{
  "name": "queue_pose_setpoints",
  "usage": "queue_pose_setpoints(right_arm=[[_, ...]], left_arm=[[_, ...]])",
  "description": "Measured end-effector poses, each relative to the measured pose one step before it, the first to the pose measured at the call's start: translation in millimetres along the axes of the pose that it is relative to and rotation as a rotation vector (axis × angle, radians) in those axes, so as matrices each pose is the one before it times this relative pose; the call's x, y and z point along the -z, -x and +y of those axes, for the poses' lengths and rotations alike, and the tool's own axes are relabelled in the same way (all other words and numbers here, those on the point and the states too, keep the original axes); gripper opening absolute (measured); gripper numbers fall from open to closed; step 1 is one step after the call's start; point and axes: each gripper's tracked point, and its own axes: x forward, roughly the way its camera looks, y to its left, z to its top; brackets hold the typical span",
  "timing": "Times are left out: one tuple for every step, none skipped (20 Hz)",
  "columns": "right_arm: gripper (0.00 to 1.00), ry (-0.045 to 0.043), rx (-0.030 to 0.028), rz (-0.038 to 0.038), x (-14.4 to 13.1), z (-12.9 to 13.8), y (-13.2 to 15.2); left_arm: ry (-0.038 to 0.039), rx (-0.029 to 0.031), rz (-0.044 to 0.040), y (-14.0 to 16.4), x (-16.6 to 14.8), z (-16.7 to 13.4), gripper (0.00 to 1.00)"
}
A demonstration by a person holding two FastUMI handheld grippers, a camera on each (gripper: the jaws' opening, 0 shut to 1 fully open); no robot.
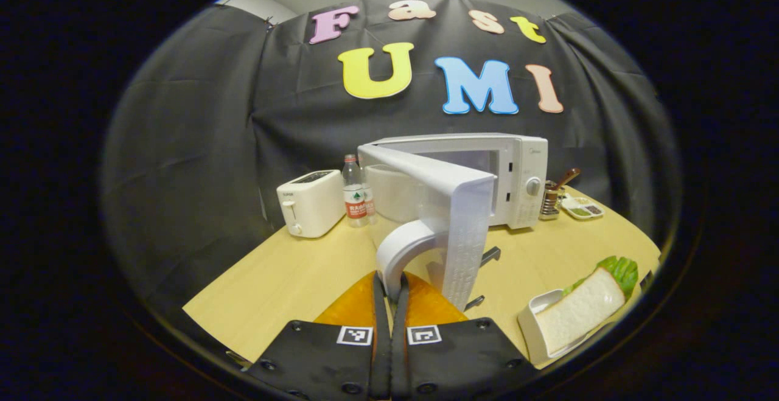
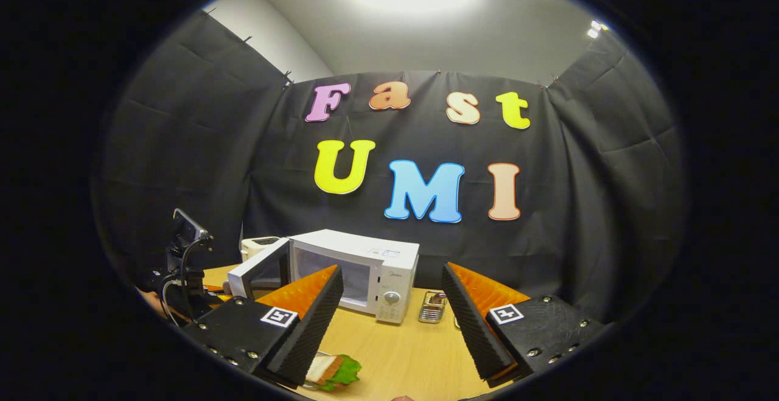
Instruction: Open the microwave oven with the left hand, put the food in, and close the microwave oven.
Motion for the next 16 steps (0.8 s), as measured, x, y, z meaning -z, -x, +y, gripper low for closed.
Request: queue_pose_setpoints(right_arm=[[0.99,0.00113,0.00396,-0.00149,-1.22,10.91,-0.64],[0.99,0.00111,0.00713,-0.00312,-2.21,10.68,-0.79],[0.99,0.00140,0.00659,0.00309,-0.57,9.84,-0.80],[0.99,0.00270,0.00671,0.00541,1.40,10.02,-0.31],[0.99,0.00573,0.00777,0.00281,-0.18,8.67,-0.33],[0.99,0.00466,0.00886,0.00160,-0.07,8.02,-0.87],[0.99,0.00057,0.00559,0.00325,-0.14,7.61,-1.04],[0.99,-0.00089,0.00600,0.00458,1.15,8.04,-1.05],[0.99,-0.00133,0.00593,0.00271,-0.21,6.70,-1.60],[0.99,-0.00262,0.00552,0.00365,0.92,5.65,-1.30],[0.99,-0.00592,0.00359,0.00256,-0.09,6.03,-1.19],[0.99,-0.00514,0.00266,0.00157,-0.15,4.72,-0.12],[0.99,-0.00388,-0.00134,0.00457,0.38,4.52,-1.59],[0.99,-0.00206,-0.00603,0.00839,3.04,3.85,-1.58],[0.99,0.00344,-0.00682,0.00738,2.04,1.72,-1.43],[0.99,0.00643,-0.00697,0.00379,1.68,0.05,-1.42]], left_arm=[[-0.00052,0.01219,0.00037,0.39,1.43,8.31,0.07],[-0.00461,0.01356,-0.00262,1.08,0.95,7.90,0.07],[-0.00755,0.01251,-0.00293,0.43,-0.52,8.74,0.06],[-0.00083,0.01438,0.00008,-0.47,1.88,7.34,0.07],[0.00340,0.01672,-0.00107,0.24,0.57,5.73,0.07],[-0.00024,0.01361,-0.00171,0.94,2.01,6.98,0.07],[-0.00375,0.01374,-0.00420,0.34,-0.09,5.85,0.07],[-0.00388,0.01318,-0.00335,-0.17,0.85,5.25,0.07],[-0.00186,0.01328,-0.00357,0.50,-0.44,4.52,0.07],[-0.00341,0.00974,-0.00466,-0.07,0.52,5.13,0.07],[-0.00006,0.00912,-0.00344,0.71,0.19,3.84,0.07],[-0.00092,0.00615,-0.00353,-0.83,0.77,4.33,0.07],[0.00112,0.00333,-0.00099,2.95,-0.15,4.51,0.07],[0.00983,0.00186,0.00272,-0.63,1.64,3.76,0.08],[0.02295,-0.00220,0.00974,1.04,1.55,2.08,0.12],[0.01873,0.00424,0.00262,-0.37,-0.79,-1.04,0.14]])
